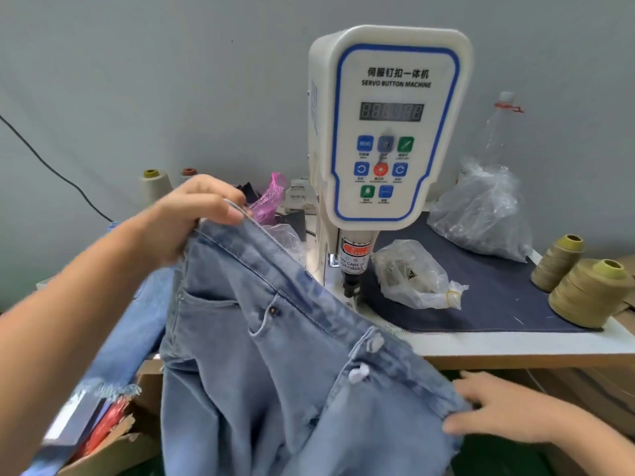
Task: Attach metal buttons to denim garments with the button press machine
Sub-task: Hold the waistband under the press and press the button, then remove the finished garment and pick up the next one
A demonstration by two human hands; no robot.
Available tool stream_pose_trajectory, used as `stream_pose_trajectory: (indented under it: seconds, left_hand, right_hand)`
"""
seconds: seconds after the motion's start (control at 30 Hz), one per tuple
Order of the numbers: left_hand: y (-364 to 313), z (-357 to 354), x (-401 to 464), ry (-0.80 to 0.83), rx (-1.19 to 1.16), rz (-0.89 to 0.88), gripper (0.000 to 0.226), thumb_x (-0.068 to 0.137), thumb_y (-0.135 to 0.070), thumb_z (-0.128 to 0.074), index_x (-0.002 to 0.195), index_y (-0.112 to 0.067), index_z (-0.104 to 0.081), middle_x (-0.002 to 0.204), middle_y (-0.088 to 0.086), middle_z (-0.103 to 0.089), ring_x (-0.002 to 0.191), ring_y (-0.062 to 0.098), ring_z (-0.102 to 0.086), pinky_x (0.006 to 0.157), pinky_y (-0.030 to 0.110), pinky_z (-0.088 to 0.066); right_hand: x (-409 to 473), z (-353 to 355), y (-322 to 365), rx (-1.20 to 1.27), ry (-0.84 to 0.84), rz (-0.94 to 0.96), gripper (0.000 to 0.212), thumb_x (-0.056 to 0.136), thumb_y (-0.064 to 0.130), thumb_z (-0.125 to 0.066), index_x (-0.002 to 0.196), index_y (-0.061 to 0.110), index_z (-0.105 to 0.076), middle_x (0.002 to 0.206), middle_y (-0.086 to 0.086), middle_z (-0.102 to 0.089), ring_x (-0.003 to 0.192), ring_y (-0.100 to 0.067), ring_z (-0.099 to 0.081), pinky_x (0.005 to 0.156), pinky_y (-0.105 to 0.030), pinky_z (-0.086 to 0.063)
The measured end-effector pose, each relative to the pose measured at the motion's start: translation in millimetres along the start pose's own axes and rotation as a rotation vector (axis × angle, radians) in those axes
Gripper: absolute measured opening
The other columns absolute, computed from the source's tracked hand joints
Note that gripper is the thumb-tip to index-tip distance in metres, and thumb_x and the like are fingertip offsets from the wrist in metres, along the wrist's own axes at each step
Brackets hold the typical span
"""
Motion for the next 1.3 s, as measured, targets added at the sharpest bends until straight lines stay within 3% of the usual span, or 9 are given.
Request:
stream_pose_trajectory:
  seconds: [0.1,0.23,0.37,0.5,0.6,0.67,0.8,1.1,1.3]
  left_hand:
    - [-1.1,30.0,-8.6,0.038,0.508,0.126,0.075,0.054,-0.059,-0.081,0.06,0.007,-0.045,0.052,0.015,-0.027,0.05,0.026,-0.024,0.049,0.03,-0.019]
    - [5.0,39.7,-22.7,0.102,1.238,0.455,0.065,0.046,-0.09,-0.051,0.092,-0.044,-0.054,0.061,-0.02,-0.058,0.064,-0.003,-0.056,0.058,0.014,-0.039]
    - [9.3,33.7,-22.4,0.138,1.712,0.534,0.074,0.051,-0.095,-0.03,0.065,-0.026,-0.053,0.061,-0.012,-0.052,0.059,0.004,-0.047,0.057,0.027,-0.039]
    - [-1.7,33.5,-27.9,-0.034,1.35,0.449,0.041,0.073,-0.067,-0.061,0.082,-0.027,-0.066,0.075,-0.018,-0.064,0.071,0.006,-0.055,0.069,0.026,-0.044]
    - [-13.4,25.1,-40.4,-0.167,0.824,0.517,0.03,0.067,-0.055,-0.076,0.072,-0.026,-0.075,0.067,-0.014,-0.068,0.071,0.007,-0.06,0.067,0.027,-0.044]
    - [-19.3,10.5,-41.5,-0.203,0.672,0.534,0.035,0.058,-0.055,-0.081,0.073,-0.023,-0.077,0.075,0.009,-0.069,0.073,0.019,-0.059,0.073,0.033,-0.048]
    - [-38.9,-41.8,-34.6,-0.092,0.663,0.507,0.072,0.056,-0.082,-0.058,0.093,-0.023,-0.075,0.049,-0.009,-0.052,0.048,0.006,-0.052,0.061,0.023,-0.041]
    - [-52.8,-41.7,-58.6,0.112,1.007,0.336,0.039,0.066,-0.058,-0.059,0.079,-0.021,-0.054,0.064,-0.004,-0.049,0.057,0.005,-0.042,0.057,0.031,-0.039]
    - [-74.5,4.5,-72.9,0.19,0.565,0.346,0.041,0.057,-0.037,-0.062,0.092,-0.018,-0.071,0.09,0.01,-0.072,0.078,0.019,-0.07,0.065,0.03,-0.059]
  right_hand:
    - [-27.8,42.5,-4.4,-0.004,-0.42,-0.004,0.066,0.05,0.089,-0.059,0.078,0.03,-0.06,0.066,0.007,-0.063,0.058,-0.002,-0.053,0.061,-0.013,-0.041]
    - [-53.8,86.3,10.7,-0.464,-0.666,-0.115,0.087,0.036,0.105,-0.027,0.114,0.067,-0.031,0.059,0.019,-0.059,0.062,0.001,-0.053,0.047,-0.016,-0.036]
    - [-53.4,107.3,37.6,-0.815,-0.546,-0.285,0.09,0.041,0.099,-0.013,0.077,0.033,-0.062,0.067,0.015,-0.062,0.061,0.001,-0.055,0.049,-0.02,-0.039]
    - [-62.2,114.7,66.0,-0.651,-0.571,-0.179,0.085,0.05,0.097,-0.027,0.065,0.02,-0.059,0.072,0.006,-0.054,0.062,-0.005,-0.053,0.059,-0.025,-0.041]
    - [-68.2,98.3,87.4,-0.009,-0.498,-0.108,0.086,0.032,0.096,-0.055,0.062,0.017,-0.069,0.066,0.016,-0.063,0.061,-0.008,-0.062,0.062,-0.025,-0.047]
    - [-58.5,70.1,105.7,0.57,-0.287,-0.061,0.061,0.048,0.064,-0.078,0.082,0.013,-0.079,0.084,-0.003,-0.075,0.078,-0.022,-0.072,0.071,-0.032,-0.057]
    - [-39.9,34.1,172.5,1.057,-0.135,0.179,0.034,0.072,0.036,-0.067,0.092,0.011,-0.077,0.099,-0.011,-0.073,0.085,-0.023,-0.072,0.067,-0.032,-0.059]
    - [-17.7,4.7,257.7,0.481,-0.153,0.547,0.024,0.096,0.014,-0.048,0.112,0.01,-0.065,0.114,-0.01,-0.066,0.104,-0.014,-0.064,0.087,-0.023,-0.049]
    - [-8.5,-45.7,186.8,0.362,-0.785,0.567,0.083,0.059,0.053,-0.074,0.126,0.065,-0.027,0.139,0.037,-0.026,0.132,0.012,-0.025,0.1,-0.005,-0.022]
Point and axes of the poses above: each hand's wrist, its own x-axis towards the middle knuckle, its own z-axis out of the back of the hand, y = z × x, the point moved 4 cm from there along x, towards the middle knuckle
